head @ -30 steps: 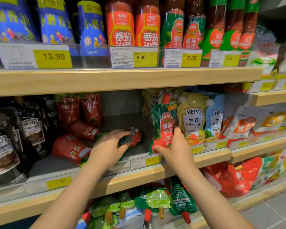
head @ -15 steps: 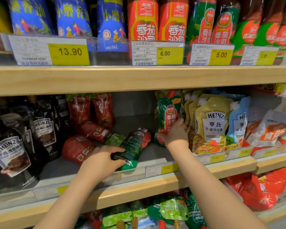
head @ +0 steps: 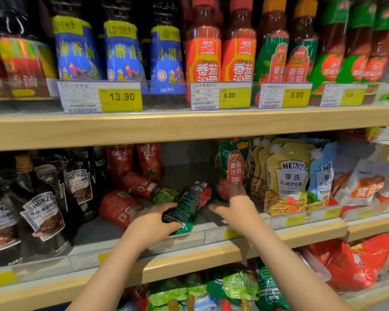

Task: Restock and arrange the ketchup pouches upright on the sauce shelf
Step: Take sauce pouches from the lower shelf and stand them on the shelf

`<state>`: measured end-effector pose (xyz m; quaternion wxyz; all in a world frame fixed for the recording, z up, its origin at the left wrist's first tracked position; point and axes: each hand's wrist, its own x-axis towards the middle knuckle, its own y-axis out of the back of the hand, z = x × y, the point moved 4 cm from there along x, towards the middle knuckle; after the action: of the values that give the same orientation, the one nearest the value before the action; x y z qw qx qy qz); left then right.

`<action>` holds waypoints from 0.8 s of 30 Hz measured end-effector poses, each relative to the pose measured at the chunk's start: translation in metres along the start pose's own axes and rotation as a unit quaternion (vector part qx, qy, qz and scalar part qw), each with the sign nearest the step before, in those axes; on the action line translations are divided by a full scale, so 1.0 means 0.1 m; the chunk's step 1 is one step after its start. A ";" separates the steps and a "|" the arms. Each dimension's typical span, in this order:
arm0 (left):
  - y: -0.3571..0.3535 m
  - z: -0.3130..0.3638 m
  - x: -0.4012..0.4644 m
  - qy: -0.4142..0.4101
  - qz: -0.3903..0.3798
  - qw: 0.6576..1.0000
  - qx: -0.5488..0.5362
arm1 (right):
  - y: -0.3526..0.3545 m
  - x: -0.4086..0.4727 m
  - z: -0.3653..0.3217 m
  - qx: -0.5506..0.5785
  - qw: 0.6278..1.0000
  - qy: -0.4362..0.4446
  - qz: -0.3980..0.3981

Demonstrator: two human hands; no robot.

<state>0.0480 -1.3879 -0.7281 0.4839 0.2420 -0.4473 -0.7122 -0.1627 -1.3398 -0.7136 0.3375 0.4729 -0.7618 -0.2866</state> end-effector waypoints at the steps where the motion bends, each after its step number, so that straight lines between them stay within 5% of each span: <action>1: 0.01 0.01 0.01 -0.009 -0.008 1.000 -0.015 | -0.03 -0.10 -0.04 0.000 0.998 0.039 -0.042; 5: 0.07 0.04 0.01 -0.031 -0.003 0.991 -0.128 | -0.13 -0.28 -0.15 -0.083 0.976 0.122 -0.159; 9: 0.13 0.05 0.02 -0.028 0.023 0.971 -0.236 | -0.17 -0.36 -0.30 0.029 0.967 0.144 -0.209; 12: 0.06 0.14 0.00 0.040 -0.011 0.919 -0.392 | -0.23 -0.38 -0.40 -0.024 0.971 0.174 -0.162; 24: -0.01 0.26 0.05 0.216 0.036 0.806 -0.550 | -0.24 -0.42 -0.36 -0.033 0.981 0.177 -0.067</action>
<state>0.0248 -1.3817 -0.7159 0.6450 0.0665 0.1270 -0.7506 -0.1082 -1.3154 -0.7205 0.4622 0.5548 -0.6467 -0.2457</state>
